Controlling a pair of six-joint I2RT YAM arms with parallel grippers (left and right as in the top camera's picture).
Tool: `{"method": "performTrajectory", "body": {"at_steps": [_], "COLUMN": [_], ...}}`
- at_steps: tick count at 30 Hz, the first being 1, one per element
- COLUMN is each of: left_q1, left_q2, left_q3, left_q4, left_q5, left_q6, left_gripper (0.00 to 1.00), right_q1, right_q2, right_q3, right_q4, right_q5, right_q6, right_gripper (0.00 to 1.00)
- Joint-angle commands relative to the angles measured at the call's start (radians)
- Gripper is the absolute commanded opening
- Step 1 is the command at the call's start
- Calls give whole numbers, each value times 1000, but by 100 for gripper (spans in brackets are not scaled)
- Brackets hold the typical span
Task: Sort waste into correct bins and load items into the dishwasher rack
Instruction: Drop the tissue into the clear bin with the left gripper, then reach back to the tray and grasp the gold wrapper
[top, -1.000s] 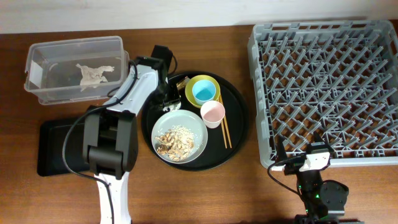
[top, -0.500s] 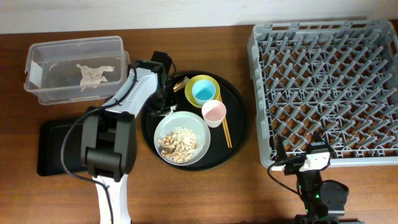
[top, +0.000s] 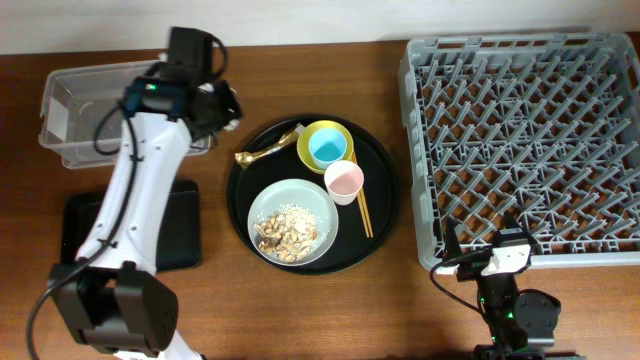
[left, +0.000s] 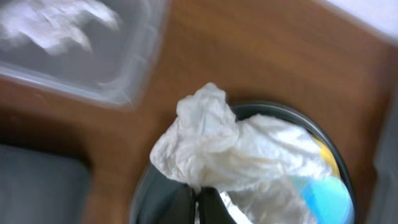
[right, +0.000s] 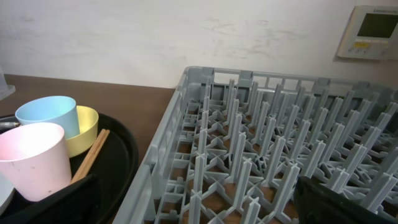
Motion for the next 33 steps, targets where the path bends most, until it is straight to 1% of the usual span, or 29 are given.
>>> {"method": "performTrajectory", "body": {"at_steps": [1, 4, 8, 10, 12, 13, 14, 15, 16, 17, 18, 20, 22, 24, 26, 27, 28, 29, 30, 31, 32, 33], "left_q1": [87, 145, 204, 233, 249, 256, 269, 273, 276, 278, 278, 276, 273, 272, 271, 268, 258, 243, 223, 198, 175, 151], "left_q2": [0, 5, 35, 71, 106, 124, 153, 166, 170, 172, 171, 158, 142, 124, 122, 122, 122, 122, 122, 122, 124, 125], "left_q3": [8, 5, 4, 4, 4, 4, 4, 4, 4, 4, 4, 4, 4, 4, 4, 4, 1, 1, 1, 1, 1, 1], "left_q4": [131, 253, 366, 413, 439, 448, 450, 447, 439, 429, 419, 393, 341, 223, 163, 145, 137, 121, 97, 71, 52, 38], "left_q5": [-225, -296, -297, -295, -296, -295, -294, -294, -294, -294, -288, -248, -181, -31, 152, 300, 449, 562, 631, 632, 602, 555], "left_q6": [17, 17, 17, 17, 17, 17, 17, 17, 17, 17, 17, 17, 17, 31, 127, 225, 370, 520, 653, 742, 785, 801], "left_gripper": [0, 0, 0, 2, 11, 25, 60, 83, 87, 87, 93, 96, 97, 96, 95, 95, 95, 95, 95, 95, 95, 94], "right_q1": [6, 6, 6, 6, 6, 6, 6, 6, 6, 6, 6, 6, 6, 6, 6, 6, 6, 6, 6, 6, 6, 6], "right_q2": [-6, -6, -6, -6, -6, -6, -6, -6, -6, -6, -6, -6, -6, -6, -6, -6, -6, -6, -6, -6, -6, -6], "right_q3": [-9, -9, -9, -9, -9, -9, -9, -9, -9, -9, -9, -9, -9, -9, -9, -9, -9, -9, -9, -9, -9, -9], "right_q4": [0, 0, 0, 0, 0, 0, 0, 0, 0, 0, 0, 0, 0, 0, 0, 0, 0, 0, 0, 0, 0, 0], "right_q5": [5, 5, 5, 5, 5, 5, 5, 5, 5, 5, 5, 5, 5, 5, 5, 5, 5, 5, 5, 5, 5, 5], "right_q6": [-7, -7, -7, -7, -7, -7, -7, -7, -7, -7, -7, -7, -7, -7, -7, -7, -7, -7, -7, -7, -7, -7], "right_gripper": [98, 99, 98, 98, 98, 98, 98, 98, 98, 98, 98, 98, 98, 98, 98, 98, 98, 98, 98, 98, 98, 98]}}
